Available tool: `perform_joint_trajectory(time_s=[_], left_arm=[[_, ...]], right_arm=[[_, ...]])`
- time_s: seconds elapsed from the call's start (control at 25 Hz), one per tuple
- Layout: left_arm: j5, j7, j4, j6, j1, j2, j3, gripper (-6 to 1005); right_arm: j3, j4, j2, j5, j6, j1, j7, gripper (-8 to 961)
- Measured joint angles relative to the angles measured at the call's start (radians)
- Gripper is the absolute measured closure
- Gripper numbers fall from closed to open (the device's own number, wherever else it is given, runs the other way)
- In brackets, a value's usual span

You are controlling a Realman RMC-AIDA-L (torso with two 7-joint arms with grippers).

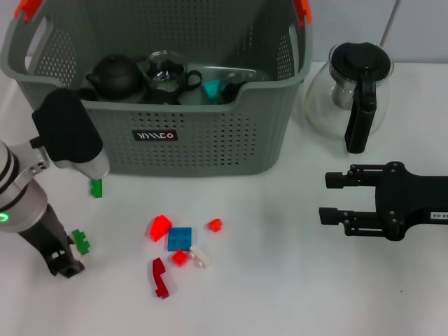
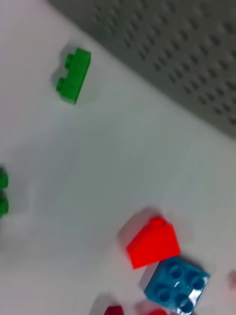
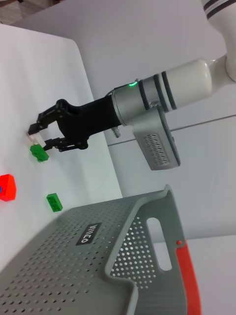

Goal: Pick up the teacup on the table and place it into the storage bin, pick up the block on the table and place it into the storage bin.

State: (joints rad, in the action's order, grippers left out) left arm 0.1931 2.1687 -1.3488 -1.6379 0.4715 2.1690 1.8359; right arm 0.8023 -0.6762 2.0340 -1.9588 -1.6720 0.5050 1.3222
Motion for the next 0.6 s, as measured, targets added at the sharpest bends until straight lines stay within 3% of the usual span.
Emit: perform_joint_trajectory(time_s=[0.12,0.4,0.48,0.6], left_arm=[[0.0,0.001,-0.004,0.001,0.0,0.0,0.005,588],[0.01,0.008,-0.037,-0.025,0.001,0.0,0.02,581],[0.05,-0.011,-0.094,-0.07,0.005,-0.001,0.071,579],[0.189,-0.071,-0.187,-0.185,0.039,-0.008,0.256,576]], right_arm=[[0.0,0.001,0.0,0.0,0.0,-0.001,0.0,265],[0.0,0.001,-0.001,0.0,-0.001,-0.002,0.0,266],[0.0,0.001,-0.002,0.0,-0.002,-0.001,0.0,266],[0.0,0.001,-0.003,0.0,-0.004,0.003,0.001,266]])
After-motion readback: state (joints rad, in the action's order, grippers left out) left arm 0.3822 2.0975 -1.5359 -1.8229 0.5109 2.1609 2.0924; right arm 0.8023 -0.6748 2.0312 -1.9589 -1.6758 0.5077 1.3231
